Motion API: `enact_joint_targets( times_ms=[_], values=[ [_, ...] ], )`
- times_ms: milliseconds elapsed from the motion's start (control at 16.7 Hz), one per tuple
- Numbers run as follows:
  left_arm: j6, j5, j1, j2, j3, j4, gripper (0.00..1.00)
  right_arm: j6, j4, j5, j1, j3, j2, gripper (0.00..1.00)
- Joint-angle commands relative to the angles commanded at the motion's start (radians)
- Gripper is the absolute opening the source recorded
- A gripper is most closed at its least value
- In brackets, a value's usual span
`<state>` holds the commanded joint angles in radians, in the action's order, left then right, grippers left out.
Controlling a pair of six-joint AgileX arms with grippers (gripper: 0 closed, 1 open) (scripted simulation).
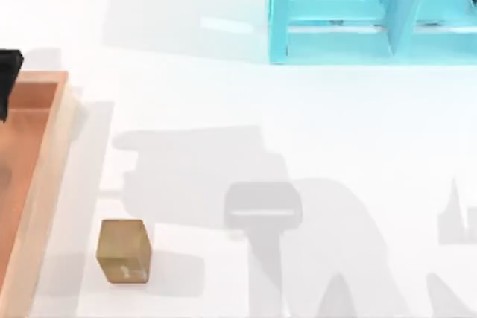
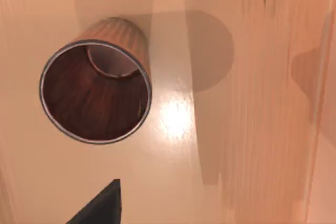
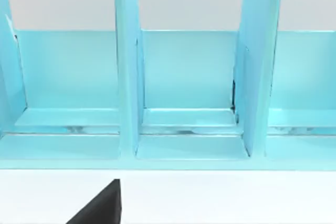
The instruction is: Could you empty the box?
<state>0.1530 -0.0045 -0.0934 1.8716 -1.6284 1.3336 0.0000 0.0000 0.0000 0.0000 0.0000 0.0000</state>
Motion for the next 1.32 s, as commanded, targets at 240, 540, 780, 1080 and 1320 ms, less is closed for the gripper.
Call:
enact_joint_targets(
  times_ms=[240,540,780,1080,1320],
  values=[
    [0.098,0.000,-0.099,0.041,-0.077,0.026,1.00,0.000,0.000,0.000,0.000,0.000,0.000,1.00],
    [0.097,0.000,-0.096,0.037,-0.073,0.022,1.00,0.000,0.000,0.000,0.000,0.000,0.000,1.00],
    [0.106,0.001,-0.107,0.035,-0.005,-0.039,1.00,0.000,0.000,0.000,0.000,0.000,0.000,1.00],
    [0.112,0.000,-0.112,0.054,0.103,-0.167,1.00,0.000,0.000,0.000,0.000,0.000,0.000,1.00],
    [0.104,0.001,-0.104,0.085,0.199,-0.294,1.00,0.000,0.000,0.000,0.000,0.000,0.000,1.00]
  ],
)
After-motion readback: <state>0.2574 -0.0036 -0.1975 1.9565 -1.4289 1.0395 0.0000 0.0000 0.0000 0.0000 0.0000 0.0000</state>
